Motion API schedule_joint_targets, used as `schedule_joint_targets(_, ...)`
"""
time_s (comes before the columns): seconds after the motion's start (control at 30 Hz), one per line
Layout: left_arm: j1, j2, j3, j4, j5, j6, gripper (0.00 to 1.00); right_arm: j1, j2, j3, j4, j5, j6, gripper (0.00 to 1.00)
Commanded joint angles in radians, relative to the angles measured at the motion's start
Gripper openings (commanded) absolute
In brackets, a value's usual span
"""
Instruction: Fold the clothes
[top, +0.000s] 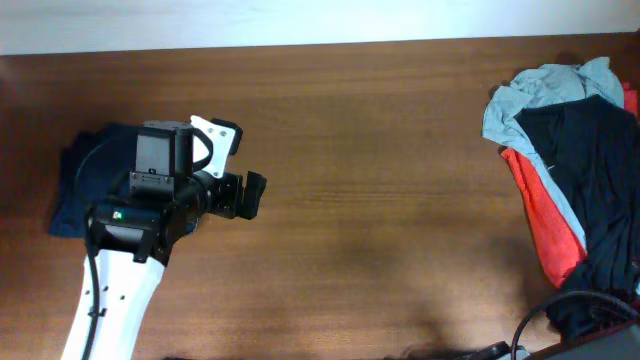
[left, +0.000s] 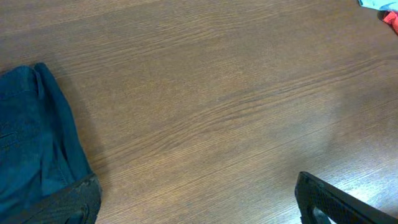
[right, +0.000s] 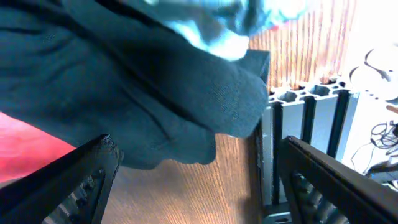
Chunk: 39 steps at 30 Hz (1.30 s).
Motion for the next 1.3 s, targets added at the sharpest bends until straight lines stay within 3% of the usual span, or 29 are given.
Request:
schedule_joint_targets(0.0, -0.004, -0.002, 0.017, -0.001, 0.019, -0.006, 0.99, -0.003, 0.0, -0.012, 0.031, -0.05, -0.017, 0.83)
schedule_joint_targets(0.13, -0.004, -0.002, 0.017, 0.0, 0.018, -0.006, 0.99, -0.003, 0.0, -0.055, 0.073, -0.138, -0.088, 0.81)
schedule_joint_targets(0.4, -0.004, -0.002, 0.017, 0.002, 0.018, -0.006, 0.99, -0.003, 0.0, -0.195, 0.182, -0.159, -0.088, 0.73)
schedule_joint_targets(0.57, -0.004, -0.002, 0.017, 0.002, 0.019, -0.007, 0.99, -0.003, -0.006, -0.192, 0.198, -0.195, -0.124, 0.53)
schedule_joint_targets(0.73, -0.004, -0.002, 0.017, 0.003, 0.019, -0.007, 0.99, -0.003, -0.043, -0.151, 0.189, -0.332, -0.192, 0.23)
schedule_joint_targets(0.87, -0.004, -0.002, 0.017, 0.003, 0.019, -0.007, 0.99, -0.003, -0.111, -0.117, 0.156, -0.412, -0.202, 0.07)
schedule_joint_targets(1.07, -0.004, -0.002, 0.017, 0.003, 0.018, -0.006, 0.99, 0.026, -0.251, -0.074, 0.093, -0.573, -0.216, 0.04)
schedule_joint_targets(1.27, -0.004, -0.002, 0.017, 0.018, 0.018, -0.006, 0.99, 0.186, -0.386, 0.108, -0.018, -0.749, -0.217, 0.04)
